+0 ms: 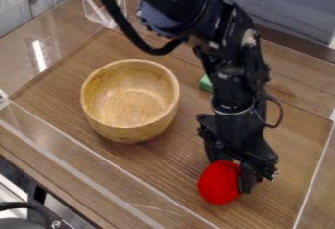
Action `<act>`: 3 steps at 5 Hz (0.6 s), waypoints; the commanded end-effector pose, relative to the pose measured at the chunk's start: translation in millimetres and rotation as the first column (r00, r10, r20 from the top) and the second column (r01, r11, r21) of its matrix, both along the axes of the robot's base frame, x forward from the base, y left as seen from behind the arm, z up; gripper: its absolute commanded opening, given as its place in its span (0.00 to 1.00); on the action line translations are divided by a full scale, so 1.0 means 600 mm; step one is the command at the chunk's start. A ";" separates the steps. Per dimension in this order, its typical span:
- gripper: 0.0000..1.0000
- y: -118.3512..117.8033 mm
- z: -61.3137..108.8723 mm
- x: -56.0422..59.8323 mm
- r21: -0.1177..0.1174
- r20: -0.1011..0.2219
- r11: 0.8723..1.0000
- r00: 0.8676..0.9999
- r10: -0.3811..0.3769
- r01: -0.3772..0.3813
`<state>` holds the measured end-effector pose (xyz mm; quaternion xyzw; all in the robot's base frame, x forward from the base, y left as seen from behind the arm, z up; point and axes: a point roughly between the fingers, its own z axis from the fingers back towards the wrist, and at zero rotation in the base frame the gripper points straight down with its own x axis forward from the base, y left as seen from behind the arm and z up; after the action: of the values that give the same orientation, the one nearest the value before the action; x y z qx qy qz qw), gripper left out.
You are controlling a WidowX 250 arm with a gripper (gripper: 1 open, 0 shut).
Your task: Move the red object to the right
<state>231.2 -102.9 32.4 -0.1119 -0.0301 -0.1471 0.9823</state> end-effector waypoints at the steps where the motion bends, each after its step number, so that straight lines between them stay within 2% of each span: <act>1: 0.00 0.001 0.015 0.007 -0.020 0.045 0.999 0.999 0.029 -0.028; 2: 1.00 0.006 0.013 0.000 -0.028 0.046 0.998 0.998 0.051 -0.050; 3: 0.00 0.009 -0.001 -0.008 -0.031 0.054 0.996 0.995 0.089 -0.087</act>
<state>221.0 -96.8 22.7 -0.1167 -0.0444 -0.1101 0.9861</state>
